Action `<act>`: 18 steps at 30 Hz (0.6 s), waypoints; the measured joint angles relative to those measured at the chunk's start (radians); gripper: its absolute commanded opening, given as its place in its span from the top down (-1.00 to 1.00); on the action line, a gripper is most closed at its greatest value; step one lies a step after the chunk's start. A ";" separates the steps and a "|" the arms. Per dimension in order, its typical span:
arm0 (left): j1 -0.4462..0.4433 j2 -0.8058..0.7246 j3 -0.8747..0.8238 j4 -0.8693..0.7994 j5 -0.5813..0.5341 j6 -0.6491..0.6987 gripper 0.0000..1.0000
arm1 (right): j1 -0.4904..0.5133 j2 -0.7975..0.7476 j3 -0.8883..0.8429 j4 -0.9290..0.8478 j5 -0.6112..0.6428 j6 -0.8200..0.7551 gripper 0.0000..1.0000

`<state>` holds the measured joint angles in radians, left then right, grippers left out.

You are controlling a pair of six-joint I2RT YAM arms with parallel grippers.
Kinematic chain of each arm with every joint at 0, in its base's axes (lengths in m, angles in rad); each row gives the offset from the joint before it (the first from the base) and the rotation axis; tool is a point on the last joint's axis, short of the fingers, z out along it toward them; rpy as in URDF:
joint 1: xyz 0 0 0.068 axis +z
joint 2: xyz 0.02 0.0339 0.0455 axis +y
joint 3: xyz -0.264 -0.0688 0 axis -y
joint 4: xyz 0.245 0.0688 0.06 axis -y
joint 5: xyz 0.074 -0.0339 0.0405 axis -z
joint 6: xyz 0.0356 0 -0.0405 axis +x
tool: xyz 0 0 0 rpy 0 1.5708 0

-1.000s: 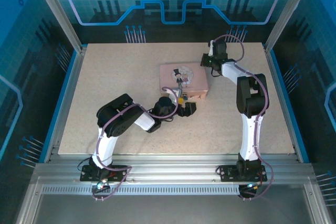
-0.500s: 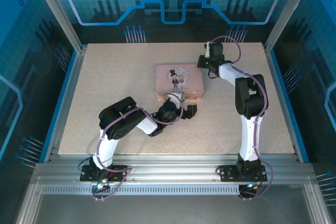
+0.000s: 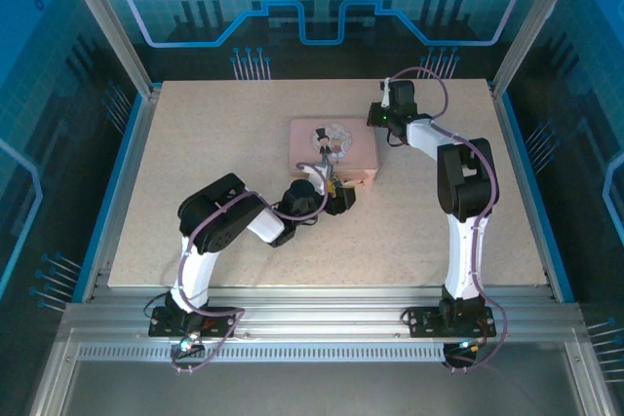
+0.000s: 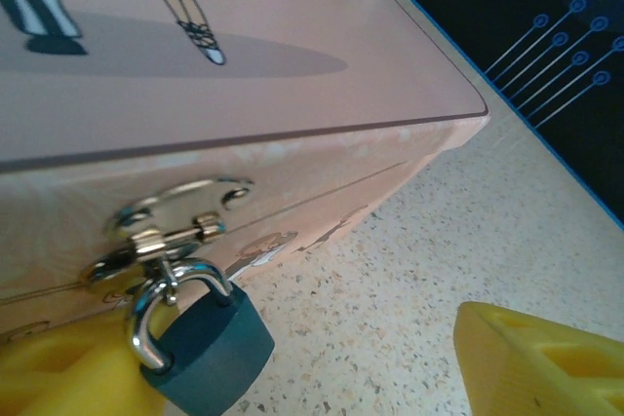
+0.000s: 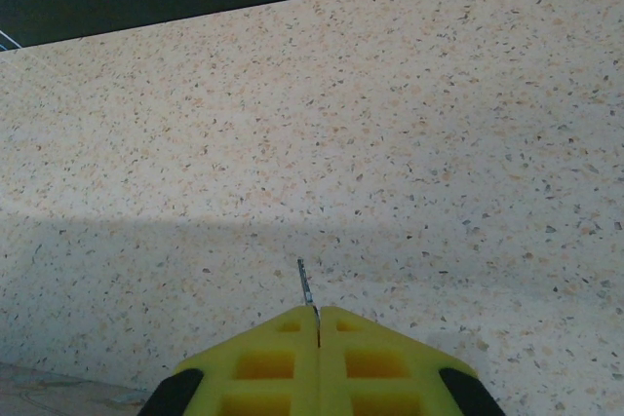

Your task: Unlock the padlock with the key

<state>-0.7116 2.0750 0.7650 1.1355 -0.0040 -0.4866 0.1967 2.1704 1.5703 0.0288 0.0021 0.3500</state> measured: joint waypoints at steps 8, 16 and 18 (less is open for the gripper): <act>0.047 0.000 -0.009 0.030 0.126 -0.109 -0.19 | 0.000 -0.005 -0.007 0.000 -0.002 0.000 1.00; 0.056 0.000 -0.009 0.036 0.170 -0.147 -0.03 | 0.004 -0.007 -0.008 -0.005 -0.008 0.000 1.00; 0.055 0.000 -0.009 0.036 0.178 -0.152 0.01 | 0.008 -0.007 -0.008 -0.005 -0.010 0.000 1.00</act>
<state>-0.6563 2.0750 0.7563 1.1713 0.1741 -0.6384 0.2043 2.1635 1.5627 0.0238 -0.0074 0.3500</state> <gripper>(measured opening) 0.515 0.065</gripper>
